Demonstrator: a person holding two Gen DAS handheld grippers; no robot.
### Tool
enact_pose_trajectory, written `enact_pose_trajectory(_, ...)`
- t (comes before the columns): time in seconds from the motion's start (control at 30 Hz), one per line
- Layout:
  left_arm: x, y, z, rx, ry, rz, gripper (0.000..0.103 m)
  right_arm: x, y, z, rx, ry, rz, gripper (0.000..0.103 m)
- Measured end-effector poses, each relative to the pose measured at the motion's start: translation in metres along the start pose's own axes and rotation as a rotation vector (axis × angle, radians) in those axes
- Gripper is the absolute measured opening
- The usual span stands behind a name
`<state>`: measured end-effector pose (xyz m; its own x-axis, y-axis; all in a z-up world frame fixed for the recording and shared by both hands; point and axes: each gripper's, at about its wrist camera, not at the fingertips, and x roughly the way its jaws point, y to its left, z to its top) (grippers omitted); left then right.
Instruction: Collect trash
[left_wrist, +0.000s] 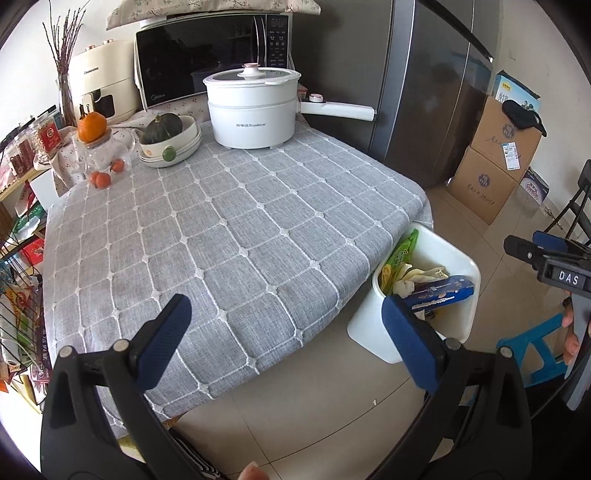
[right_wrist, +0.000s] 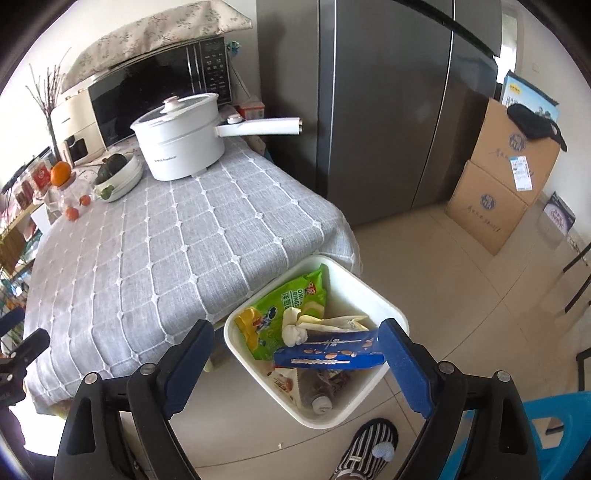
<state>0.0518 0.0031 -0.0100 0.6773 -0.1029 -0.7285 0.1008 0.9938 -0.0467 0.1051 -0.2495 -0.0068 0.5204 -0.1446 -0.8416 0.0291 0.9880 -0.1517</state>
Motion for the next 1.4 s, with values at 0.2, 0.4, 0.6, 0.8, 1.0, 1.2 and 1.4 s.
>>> enact_pose_trajectory(0.2, -0.024, 0.001, -0.003, -0.044, -0.073, 0.045, 0.102, -0.032, 0.022, -0.016, -0.053, -0.087, 0.006, 0.092)
enact_pose_trajectory(0.4, -0.038, 0.001, -0.010, -0.087, -0.112, 0.058, 0.102, -0.054, 0.031, -0.028, -0.052, -0.158, 0.004, 0.092)
enact_pose_trajectory(0.6, -0.042, -0.002, -0.012, -0.097, -0.130, 0.054, 0.102, -0.060, 0.032, -0.029, -0.044, -0.187, -0.002, 0.093)
enact_pose_trajectory(0.8, -0.045, -0.001, -0.013, -0.107, -0.150, 0.075, 0.102, -0.057, 0.033, -0.029, -0.048, -0.180, -0.013, 0.093)
enact_pose_trajectory(1.0, -0.047, 0.000, -0.014, -0.115, -0.163, 0.081, 0.102, -0.055, 0.035, -0.030, -0.059, -0.180, -0.021, 0.093)
enact_pose_trajectory(1.2, -0.049, -0.003, -0.014, -0.103, -0.176, 0.097, 0.102, -0.054, 0.037, -0.032, -0.074, -0.177, -0.024, 0.093)
enact_pose_trajectory(1.4, -0.050, -0.003, -0.015, -0.105, -0.176, 0.091, 0.102, -0.052, 0.038, -0.031, -0.072, -0.179, -0.025, 0.095)
